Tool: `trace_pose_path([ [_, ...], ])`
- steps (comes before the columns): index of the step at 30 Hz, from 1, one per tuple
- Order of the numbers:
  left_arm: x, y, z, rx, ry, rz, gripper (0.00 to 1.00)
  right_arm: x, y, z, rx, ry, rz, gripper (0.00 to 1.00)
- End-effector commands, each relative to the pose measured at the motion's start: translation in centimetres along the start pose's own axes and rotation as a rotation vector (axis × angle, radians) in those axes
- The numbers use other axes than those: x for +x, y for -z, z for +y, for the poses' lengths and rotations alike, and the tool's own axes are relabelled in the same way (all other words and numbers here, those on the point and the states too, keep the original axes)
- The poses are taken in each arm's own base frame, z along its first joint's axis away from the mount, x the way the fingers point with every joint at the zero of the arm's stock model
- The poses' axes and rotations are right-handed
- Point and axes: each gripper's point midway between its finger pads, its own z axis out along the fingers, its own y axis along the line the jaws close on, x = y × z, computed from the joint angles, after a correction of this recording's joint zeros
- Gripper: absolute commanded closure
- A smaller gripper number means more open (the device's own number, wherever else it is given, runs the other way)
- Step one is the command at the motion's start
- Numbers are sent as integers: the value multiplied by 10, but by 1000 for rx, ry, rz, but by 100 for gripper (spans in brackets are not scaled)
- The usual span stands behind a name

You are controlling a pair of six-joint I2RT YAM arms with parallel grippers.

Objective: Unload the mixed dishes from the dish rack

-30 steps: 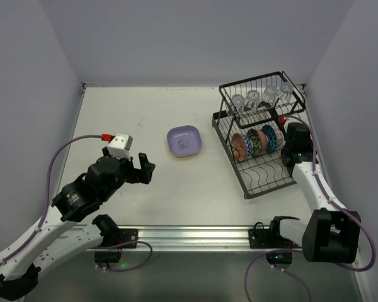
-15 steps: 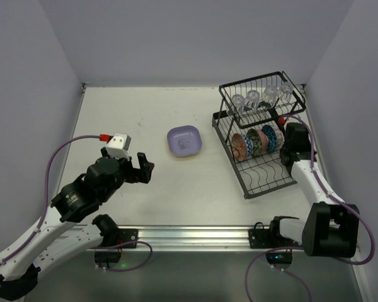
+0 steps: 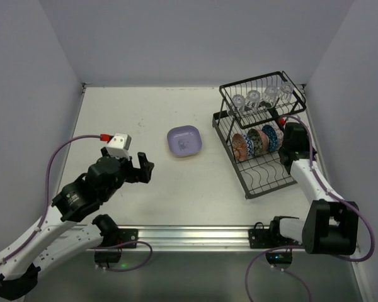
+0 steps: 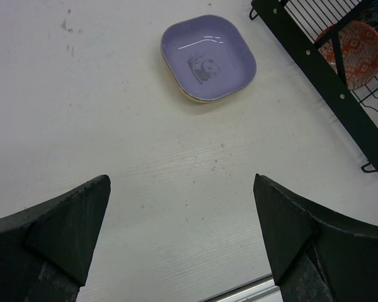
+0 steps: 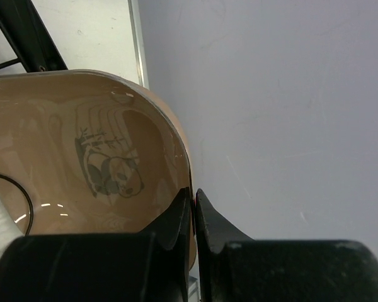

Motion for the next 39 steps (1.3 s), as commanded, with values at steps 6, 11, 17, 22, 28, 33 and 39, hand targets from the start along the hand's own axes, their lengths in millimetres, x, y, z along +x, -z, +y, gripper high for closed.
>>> trace_pose_path([
  [6, -10, 2, -1, -13, 20, -25, 0, -24, 6, -36, 178, -75, -60, 100],
  [11, -10, 2, -1, -14, 20, -26, 0, -27, 12, -41, 215, -98, -87, 100],
  [17, -11, 2, 3, -34, 27, -34, 0, -26, 26, -57, 228, -171, -68, 100],
  [22, -11, 2, 4, -38, 27, -37, 0, -22, 34, -57, 186, -260, -60, 100],
  [28, -10, 1, 4, -44, 25, -28, 0, -22, 55, -55, 69, -406, -90, 100],
  [33, -11, 1, 1, -25, 18, -28, 0, -27, 88, -78, 17, -566, -145, 100],
  [39, -19, 8, -9, 43, 13, -51, 0, -22, 144, -80, -210, -751, -194, 100],
])
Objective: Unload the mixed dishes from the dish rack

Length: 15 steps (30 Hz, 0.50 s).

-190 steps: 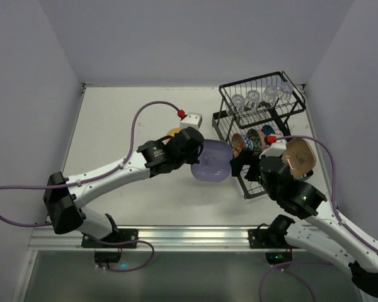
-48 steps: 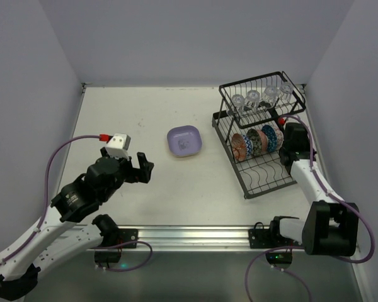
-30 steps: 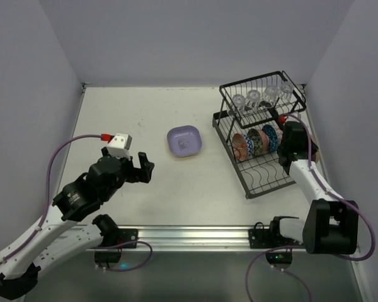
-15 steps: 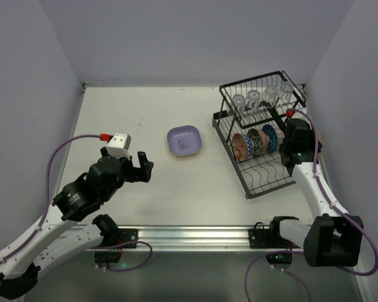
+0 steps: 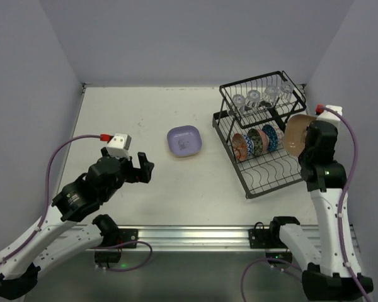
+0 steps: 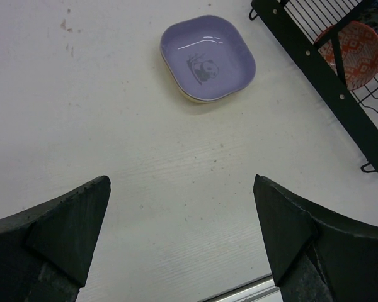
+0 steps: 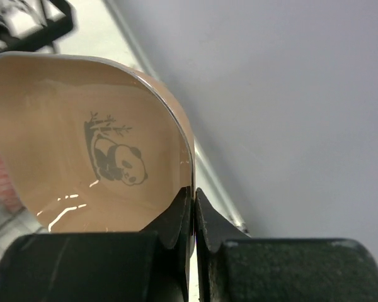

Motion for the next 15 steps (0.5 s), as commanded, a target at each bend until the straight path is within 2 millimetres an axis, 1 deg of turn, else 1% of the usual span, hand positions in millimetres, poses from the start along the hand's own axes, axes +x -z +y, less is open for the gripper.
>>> trace_pose_path([
  [1, -21, 9, -14, 70, 10, -49, 0, 0, 44, 10, -194, -186, 7, 100],
  [2, -26, 12, -22, 107, 19, -46, 0, 2, 55, 23, -296, -199, 17, 100],
  [3, -25, 9, -29, 124, 20, -23, 0, 2, 67, 24, -339, -248, 0, 100],
  [4, -26, 10, -40, 172, 29, -2, 0, 2, 75, 28, -384, -272, -5, 100],
  [5, -30, 9, -49, 195, 53, 10, 0, 2, 86, 43, -488, -295, -12, 100],
  [6, -32, 8, -56, 221, 63, 16, 0, 0, 96, 50, -548, -353, -23, 100],
  [7, -37, 8, -70, 278, 79, 13, 0, -9, 111, 54, -622, -401, -85, 100],
  [8, -39, 3, -78, 298, 91, 22, 0, -5, 125, 74, -750, -455, -66, 100],
  [9, -45, 3, -92, 352, 114, 16, 0, -6, 134, 80, -814, -504, -108, 100],
  [10, -48, 0, -97, 365, 122, 16, 0, -14, 142, 85, -869, -540, -118, 100],
  [11, -44, -8, -106, 369, 117, 43, 0, -6, 148, 94, -915, -609, -87, 100],
  [12, -55, -5, -116, 390, 120, 26, 0, -6, 155, 102, -979, -630, -74, 100],
  [13, -54, -11, -129, 384, 97, 33, 0, -3, 154, 110, -1005, -669, -41, 100],
  [14, -59, -11, -136, 381, 84, 23, 0, -1, 157, 117, -1033, -678, -11, 100],
  [15, -74, -5, -147, 392, 78, -10, 0, 1, 158, 122, -1053, -684, 9, 100],
])
